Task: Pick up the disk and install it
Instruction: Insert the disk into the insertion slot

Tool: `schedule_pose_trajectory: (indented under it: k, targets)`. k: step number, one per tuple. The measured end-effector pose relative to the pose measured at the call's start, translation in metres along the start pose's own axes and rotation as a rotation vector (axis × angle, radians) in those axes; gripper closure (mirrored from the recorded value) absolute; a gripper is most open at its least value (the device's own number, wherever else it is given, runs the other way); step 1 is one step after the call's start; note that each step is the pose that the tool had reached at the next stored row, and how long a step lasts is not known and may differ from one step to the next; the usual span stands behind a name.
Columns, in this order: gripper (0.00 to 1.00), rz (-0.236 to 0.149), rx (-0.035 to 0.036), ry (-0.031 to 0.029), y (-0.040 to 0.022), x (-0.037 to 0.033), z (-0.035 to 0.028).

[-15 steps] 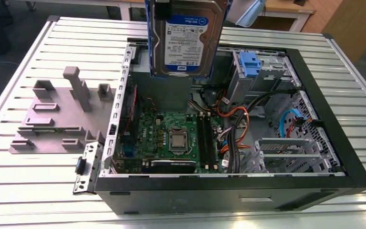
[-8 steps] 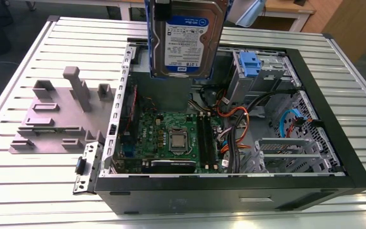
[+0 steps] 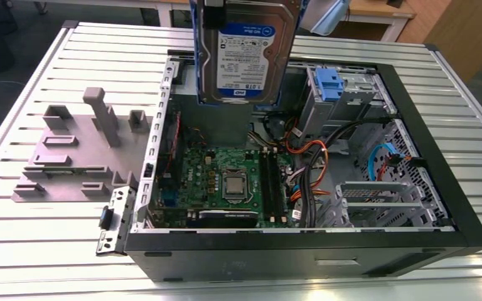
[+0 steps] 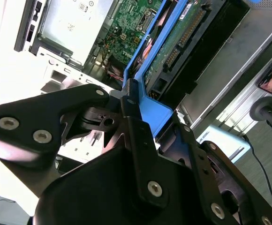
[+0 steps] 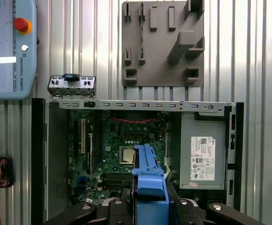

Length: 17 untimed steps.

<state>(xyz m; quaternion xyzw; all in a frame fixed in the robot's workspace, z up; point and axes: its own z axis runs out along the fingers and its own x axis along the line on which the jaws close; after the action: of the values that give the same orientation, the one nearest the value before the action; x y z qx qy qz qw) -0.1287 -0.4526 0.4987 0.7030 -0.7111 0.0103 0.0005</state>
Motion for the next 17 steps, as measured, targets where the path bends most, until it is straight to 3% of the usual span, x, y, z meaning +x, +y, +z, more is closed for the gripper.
schedule_pose_trajectory:
  k: [17]
  targets:
    - [0.64,0.000,0.0000,0.0012,0.0000,0.0053,0.0002]
